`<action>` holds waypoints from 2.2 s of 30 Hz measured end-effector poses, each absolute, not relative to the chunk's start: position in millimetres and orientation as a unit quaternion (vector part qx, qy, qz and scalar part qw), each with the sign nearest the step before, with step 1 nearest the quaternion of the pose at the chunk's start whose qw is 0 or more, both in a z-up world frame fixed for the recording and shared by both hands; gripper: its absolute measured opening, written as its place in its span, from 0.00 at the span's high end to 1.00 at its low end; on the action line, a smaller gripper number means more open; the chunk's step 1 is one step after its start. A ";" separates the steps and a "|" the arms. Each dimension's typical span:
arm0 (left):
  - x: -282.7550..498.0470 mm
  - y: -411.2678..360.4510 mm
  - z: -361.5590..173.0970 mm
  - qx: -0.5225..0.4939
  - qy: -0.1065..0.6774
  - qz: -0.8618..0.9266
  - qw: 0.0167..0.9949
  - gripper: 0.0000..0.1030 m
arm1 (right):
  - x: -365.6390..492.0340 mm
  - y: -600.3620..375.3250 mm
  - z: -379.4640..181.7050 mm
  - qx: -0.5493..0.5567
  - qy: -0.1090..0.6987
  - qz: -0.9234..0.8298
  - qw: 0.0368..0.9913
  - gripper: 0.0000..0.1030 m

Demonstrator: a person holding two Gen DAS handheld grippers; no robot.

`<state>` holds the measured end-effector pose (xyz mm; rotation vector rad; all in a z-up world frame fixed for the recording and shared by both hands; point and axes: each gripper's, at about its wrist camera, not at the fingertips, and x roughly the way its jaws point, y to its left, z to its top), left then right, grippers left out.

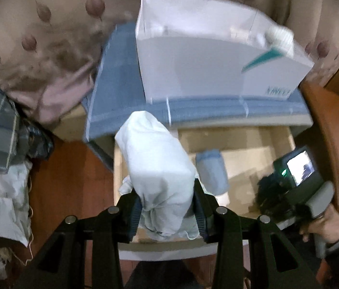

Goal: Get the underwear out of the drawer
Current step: 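Carry the white crumpled underwear over the white box with the left tool, then lower the white underwear into the box and open the left tool, then move the left tool back over the open drawer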

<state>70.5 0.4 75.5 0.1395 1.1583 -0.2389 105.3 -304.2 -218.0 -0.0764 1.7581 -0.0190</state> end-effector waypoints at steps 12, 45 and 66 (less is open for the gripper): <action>101.3 -14.1 163.7 0.062 0.421 -0.134 0.895 0.63 | 106.0 -304.4 -217.3 -0.034 0.770 -0.008 0.637 0.54; 233.7 -73.0 118.5 0.082 0.465 -0.091 0.877 0.57 | 111.9 -320.0 -213.3 -0.009 0.768 -0.011 0.640 0.52; 170.9 -44.9 148.1 0.101 0.451 -0.131 0.877 0.44 | 114.4 -320.3 -211.3 -0.007 0.768 -0.014 0.640 0.52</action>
